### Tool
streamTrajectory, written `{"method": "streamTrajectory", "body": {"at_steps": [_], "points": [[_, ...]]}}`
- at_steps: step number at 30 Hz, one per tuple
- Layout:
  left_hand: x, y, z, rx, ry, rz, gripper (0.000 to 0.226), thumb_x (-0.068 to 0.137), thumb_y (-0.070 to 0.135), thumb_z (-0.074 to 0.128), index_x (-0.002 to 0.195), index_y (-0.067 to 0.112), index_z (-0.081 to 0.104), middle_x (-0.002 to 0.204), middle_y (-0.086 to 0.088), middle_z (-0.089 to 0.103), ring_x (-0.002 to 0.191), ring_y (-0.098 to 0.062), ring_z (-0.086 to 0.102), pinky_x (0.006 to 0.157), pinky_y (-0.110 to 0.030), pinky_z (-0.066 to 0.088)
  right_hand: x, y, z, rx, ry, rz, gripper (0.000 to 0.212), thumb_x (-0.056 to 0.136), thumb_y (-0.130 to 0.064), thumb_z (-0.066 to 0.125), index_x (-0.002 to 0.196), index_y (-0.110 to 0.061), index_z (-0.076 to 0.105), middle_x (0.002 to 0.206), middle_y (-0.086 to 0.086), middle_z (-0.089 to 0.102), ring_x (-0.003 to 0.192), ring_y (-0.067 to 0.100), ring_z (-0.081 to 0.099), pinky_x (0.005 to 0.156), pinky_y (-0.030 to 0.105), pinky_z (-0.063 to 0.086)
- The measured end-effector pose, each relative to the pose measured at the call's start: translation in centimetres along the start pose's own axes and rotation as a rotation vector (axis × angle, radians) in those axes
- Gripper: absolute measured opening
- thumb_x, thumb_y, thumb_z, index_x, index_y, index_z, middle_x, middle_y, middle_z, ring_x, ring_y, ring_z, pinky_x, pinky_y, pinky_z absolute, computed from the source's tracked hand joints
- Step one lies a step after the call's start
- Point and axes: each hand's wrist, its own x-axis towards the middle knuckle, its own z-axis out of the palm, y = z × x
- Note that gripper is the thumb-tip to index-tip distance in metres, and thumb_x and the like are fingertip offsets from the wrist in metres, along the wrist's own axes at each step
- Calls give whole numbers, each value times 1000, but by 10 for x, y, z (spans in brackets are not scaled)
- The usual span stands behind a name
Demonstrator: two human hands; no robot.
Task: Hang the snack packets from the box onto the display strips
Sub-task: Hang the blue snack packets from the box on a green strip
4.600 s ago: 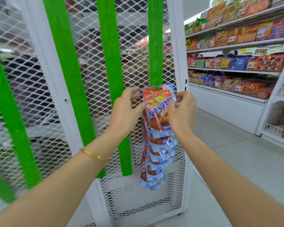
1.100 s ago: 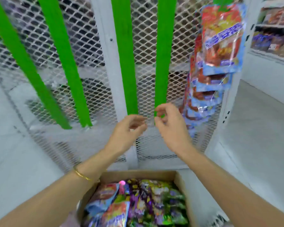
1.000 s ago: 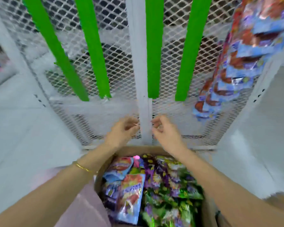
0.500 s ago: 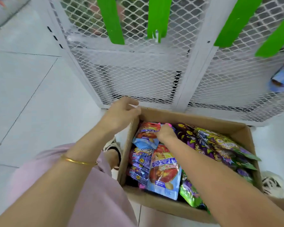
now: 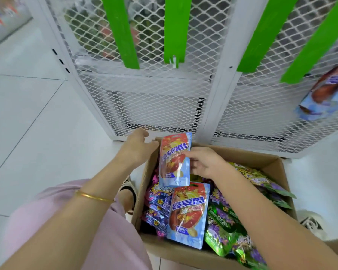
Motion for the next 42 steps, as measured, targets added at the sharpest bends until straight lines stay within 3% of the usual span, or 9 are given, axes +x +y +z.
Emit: {"method": "streamTrajectory", "body": {"at_steps": [3,6,14,20,23,28,34,38,42], "points": [[-10,15,12,-98,-72,-19,68,85,36,64,138,7,33,129,-9,49,117,-24,52,98,-40,44,-42,-18,-27,47,-150,-162,15,91,-1,51,87,-7,63,73,4,72,66,14,68,65,31,58],[-21,46,27,-341,-216,65,40,87,22,63,121,3,53,105,-11,68,91,-23,66,77,-36,56,-82,-36,-57,36,-197,-255,12,89,-2,52,91,-6,63,86,9,72,73,17,69,71,33,58],[-64,203,90,-364,-280,500,13,83,-7,59,88,4,64,57,13,68,54,3,61,54,-12,47,-191,-105,-136,15,188,-754,36,77,-17,71,109,-5,63,104,18,69,88,28,65,87,45,51],[-85,366,86,-344,-168,839,21,86,16,63,105,11,58,88,-3,67,71,-1,62,63,-13,44,-289,-197,-201,-34,477,-1146,13,82,-4,65,89,-14,69,76,-2,74,69,14,68,70,31,57],[-90,452,66,-419,37,988,16,86,22,64,99,20,55,99,-7,65,93,-22,63,79,-36,51,-332,-249,-223,-100,597,-1289,15,70,-19,73,85,-15,70,80,2,73,78,22,66,81,44,54],[-91,560,45,-421,229,1145,15,85,16,61,98,18,53,94,-8,64,89,-27,64,83,-43,53,-368,-327,-237,-197,674,-1420,22,68,-35,67,83,-19,68,90,6,70,87,28,66,89,43,51],[-87,613,31,-473,324,1145,12,83,21,62,84,19,51,91,-14,67,84,-32,66,77,-48,54,-375,-389,-227,-118,590,-1514,4,86,-8,61,84,-7,65,75,6,63,68,15,57,68,28,48],[-83,615,22,-297,528,1168,15,82,28,65,88,18,56,91,-7,66,88,-27,64,79,-43,53,-367,-410,-221,-116,615,-1531,36,71,-24,67,85,9,61,81,17,64,74,21,54,72,41,48],[-84,617,16,-311,404,1160,19,80,24,69,80,22,50,86,-8,65,82,-28,67,76,-46,55,-359,-417,-220,-154,672,-1533,16,83,-22,64,72,-11,63,81,12,67,75,24,61,81,51,51]]}}
